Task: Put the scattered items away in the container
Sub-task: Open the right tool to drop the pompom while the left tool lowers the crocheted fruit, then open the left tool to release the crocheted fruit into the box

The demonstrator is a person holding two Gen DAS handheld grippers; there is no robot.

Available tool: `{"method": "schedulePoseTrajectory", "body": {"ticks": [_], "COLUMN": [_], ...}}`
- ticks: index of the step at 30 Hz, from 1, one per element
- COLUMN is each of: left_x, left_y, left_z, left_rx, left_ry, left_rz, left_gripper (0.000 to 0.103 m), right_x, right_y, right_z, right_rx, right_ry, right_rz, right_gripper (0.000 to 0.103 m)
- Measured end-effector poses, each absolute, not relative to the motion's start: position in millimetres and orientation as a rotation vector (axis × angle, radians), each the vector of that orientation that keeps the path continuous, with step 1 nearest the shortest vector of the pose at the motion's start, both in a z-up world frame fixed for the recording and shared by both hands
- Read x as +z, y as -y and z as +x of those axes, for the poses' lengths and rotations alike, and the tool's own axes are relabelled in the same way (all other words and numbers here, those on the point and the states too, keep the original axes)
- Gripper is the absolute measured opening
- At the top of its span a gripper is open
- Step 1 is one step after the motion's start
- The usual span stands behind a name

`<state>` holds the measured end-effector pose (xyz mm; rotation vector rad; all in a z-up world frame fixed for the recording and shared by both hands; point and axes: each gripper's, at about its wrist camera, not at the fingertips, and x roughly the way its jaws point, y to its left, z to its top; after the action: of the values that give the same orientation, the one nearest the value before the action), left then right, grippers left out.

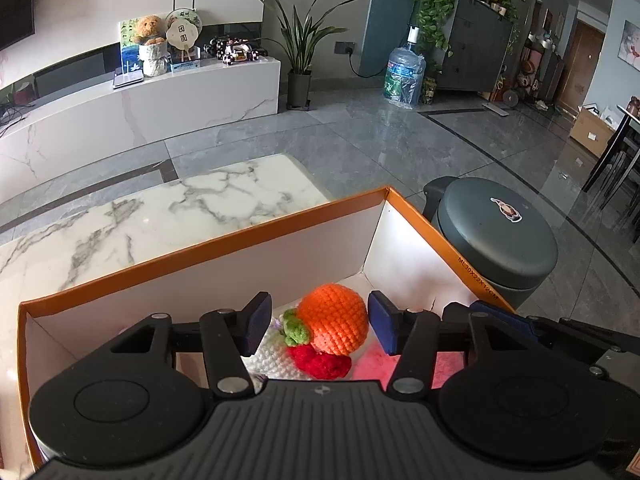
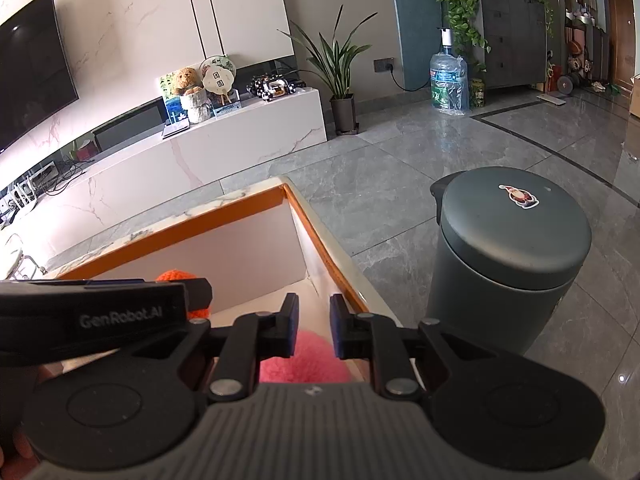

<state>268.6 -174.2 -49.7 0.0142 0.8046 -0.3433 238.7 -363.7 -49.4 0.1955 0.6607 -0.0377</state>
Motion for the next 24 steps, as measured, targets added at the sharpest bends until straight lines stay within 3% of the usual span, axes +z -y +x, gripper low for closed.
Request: {"method": "schedulePoseTrajectory", "body": {"ticks": [24], "left_x": [-30], "left_y": [129], "left_z": [213], "left_rx": [-0.241], "left_ry": [-0.781], "left_rz": [-0.014], "left_gripper": [0.062], "right_x": [-48], "right_y": [343], "right_z": [223], "right_rx": [-0.024], "right_ry": [-0.647], "right_rz": [0.158], "right_gripper": [0.02]}}
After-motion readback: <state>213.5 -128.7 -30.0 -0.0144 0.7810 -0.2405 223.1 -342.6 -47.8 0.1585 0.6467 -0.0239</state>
